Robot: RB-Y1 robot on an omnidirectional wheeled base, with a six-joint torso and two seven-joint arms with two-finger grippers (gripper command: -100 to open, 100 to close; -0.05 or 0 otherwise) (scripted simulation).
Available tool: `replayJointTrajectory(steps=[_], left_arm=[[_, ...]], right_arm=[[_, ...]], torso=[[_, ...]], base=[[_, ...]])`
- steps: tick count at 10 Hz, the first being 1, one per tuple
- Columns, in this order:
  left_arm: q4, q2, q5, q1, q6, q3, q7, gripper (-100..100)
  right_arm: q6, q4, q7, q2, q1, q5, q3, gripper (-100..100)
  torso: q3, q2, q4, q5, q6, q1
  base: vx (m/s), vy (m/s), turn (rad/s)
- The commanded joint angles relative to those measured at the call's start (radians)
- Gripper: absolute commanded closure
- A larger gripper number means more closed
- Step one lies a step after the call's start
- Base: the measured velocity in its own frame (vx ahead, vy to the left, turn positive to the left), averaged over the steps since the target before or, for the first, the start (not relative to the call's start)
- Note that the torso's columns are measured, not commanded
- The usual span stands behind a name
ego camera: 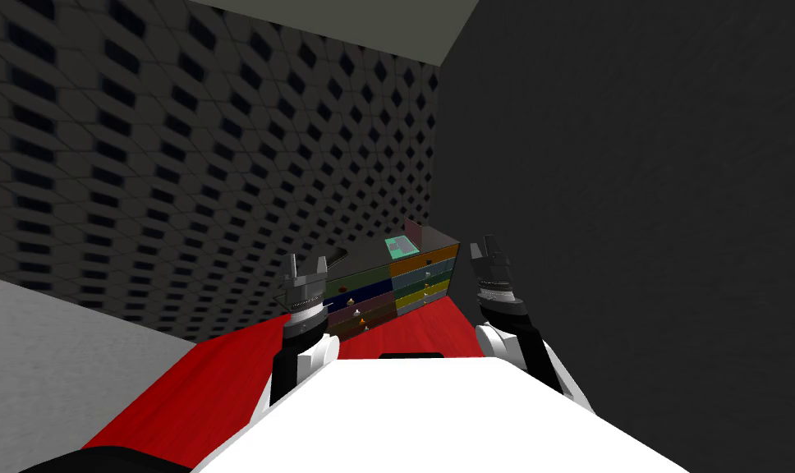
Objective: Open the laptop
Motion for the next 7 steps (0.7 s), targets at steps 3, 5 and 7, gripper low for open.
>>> replayJointTrajectory(steps=[3, 5, 7], left_arm=[[0.0, 0.0, 0.0, 0.0, 0.0, 0.0, 0.0, 0], [0.0, 0.0, 0.0, 0.0, 0.0, 0.0, 0.0, 0], [0.0, 0.0, 0.0, 0.0, 0.0, 0.0, 0.0, 0]], right_arm=[[0.0, 0.0, 0.0, 0.0, 0.0, 0.0, 0.0, 0], [0.0, 0.0, 0.0, 0.0, 0.0, 0.0, 0.0, 0], [0.0, 0.0, 0.0, 0.0, 0.0, 0.0, 0.0, 0]], torso=[[-0.351, 0.175, 0.176, 0.0, 0.0, 0.0], [-0.644, 0.322, 0.322, 0.0, 0.0, 0.0], [-0.939, 0.47, 0.47, 0.0, 0.0, 0.0]], base=[[0.0, 0.0, 0.0], [0.0, 0.0, 0.0], [0.0, 0.0, 0.0]])
